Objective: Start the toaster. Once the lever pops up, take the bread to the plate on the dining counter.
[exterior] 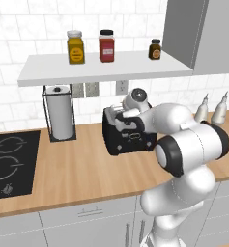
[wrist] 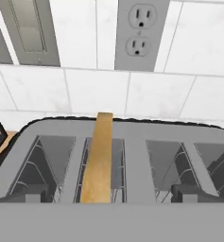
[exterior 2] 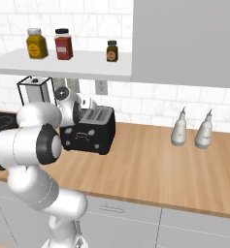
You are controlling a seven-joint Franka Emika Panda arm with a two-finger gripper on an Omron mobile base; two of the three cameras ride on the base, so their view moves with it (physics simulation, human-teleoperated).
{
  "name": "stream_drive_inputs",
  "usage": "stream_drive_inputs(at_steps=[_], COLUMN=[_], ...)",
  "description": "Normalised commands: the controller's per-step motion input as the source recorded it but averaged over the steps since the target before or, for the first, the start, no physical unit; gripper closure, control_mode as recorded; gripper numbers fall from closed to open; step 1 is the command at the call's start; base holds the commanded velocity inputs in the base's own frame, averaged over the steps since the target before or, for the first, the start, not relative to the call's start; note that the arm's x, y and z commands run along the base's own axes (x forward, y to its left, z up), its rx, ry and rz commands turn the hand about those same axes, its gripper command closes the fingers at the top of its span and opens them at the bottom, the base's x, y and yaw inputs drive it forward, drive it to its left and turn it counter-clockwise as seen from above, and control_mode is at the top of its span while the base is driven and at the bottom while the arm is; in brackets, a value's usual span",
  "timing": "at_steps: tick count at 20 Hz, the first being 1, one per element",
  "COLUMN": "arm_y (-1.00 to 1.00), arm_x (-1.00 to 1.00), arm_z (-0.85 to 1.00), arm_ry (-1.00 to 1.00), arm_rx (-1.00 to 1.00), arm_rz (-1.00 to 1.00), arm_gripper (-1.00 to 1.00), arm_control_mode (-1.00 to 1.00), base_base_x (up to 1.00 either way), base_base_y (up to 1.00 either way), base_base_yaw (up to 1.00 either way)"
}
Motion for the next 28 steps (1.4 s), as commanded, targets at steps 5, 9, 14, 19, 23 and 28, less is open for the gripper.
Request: stream_drive_inputs(at_steps=[5, 9, 14, 19, 23, 28], arm_y=[0.08, 0.0, 0.0, 0.01, 0.05, 0.0], arm_x=[0.27, 0.01, 0.0, -0.15, -0.41, -0.49], arm_z=[-0.17, -0.3, -0.34, -0.09, 0.0, 0.48], arm_ry=[0.0, 0.0, 0.0, -0.12, -0.28, -0.33], arm_rx=[0.0, 0.01, 0.0, 0.0, 0.0, 0.04], arm_rz=[0.0, 0.0, 0.0, 0.0, 0.0, -0.01], arm_gripper=[1.0, 1.0, 1.0, 1.0, 1.0, 1.0], arm_control_mode=[-1.0, -1.0, -1.0, -1.0, -1.0, -1.0], base_base_x=[0.0, 0.0, 0.0, 0.0, 0.0, 0.0], base_base_y=[0.0, 0.0, 0.0, 0.0, 0.0, 0.0], base_base_yaw=[0.0, 0.0, 0.0, 0.0, 0.0, 0.0])
